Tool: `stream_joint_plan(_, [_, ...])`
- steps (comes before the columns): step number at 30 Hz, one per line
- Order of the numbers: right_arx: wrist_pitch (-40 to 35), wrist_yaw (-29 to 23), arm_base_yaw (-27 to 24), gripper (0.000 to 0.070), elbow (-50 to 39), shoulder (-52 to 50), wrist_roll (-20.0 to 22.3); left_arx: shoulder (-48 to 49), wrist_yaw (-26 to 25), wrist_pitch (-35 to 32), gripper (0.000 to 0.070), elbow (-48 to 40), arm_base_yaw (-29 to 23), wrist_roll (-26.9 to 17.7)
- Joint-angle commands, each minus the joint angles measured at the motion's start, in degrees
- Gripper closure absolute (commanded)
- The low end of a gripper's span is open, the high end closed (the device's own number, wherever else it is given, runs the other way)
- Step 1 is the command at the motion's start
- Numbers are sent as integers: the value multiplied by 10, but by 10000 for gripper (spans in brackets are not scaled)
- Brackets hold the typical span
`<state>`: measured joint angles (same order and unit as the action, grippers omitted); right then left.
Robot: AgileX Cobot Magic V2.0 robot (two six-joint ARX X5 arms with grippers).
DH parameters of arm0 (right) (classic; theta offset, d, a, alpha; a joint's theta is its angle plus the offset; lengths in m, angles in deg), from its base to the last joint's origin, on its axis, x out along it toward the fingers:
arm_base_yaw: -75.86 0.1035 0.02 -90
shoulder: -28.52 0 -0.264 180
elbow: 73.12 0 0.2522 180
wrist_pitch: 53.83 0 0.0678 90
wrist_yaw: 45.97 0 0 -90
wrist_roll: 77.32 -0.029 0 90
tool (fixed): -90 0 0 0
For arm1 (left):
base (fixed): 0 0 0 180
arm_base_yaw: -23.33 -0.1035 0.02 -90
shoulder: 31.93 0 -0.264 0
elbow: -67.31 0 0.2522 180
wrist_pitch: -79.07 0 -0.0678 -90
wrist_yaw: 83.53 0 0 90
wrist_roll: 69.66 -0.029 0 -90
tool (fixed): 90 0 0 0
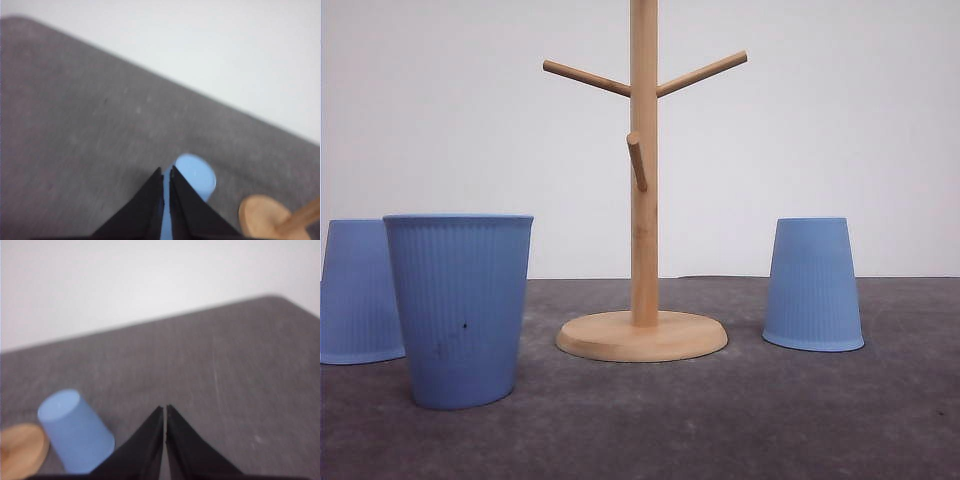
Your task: Place three cups
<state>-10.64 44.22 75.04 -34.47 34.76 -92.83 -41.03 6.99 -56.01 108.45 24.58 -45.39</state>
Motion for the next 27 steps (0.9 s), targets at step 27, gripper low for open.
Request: stream_joint_plan(27, [128,42,128,629,152,222,226,-260,-91,198,595,190,146,-267])
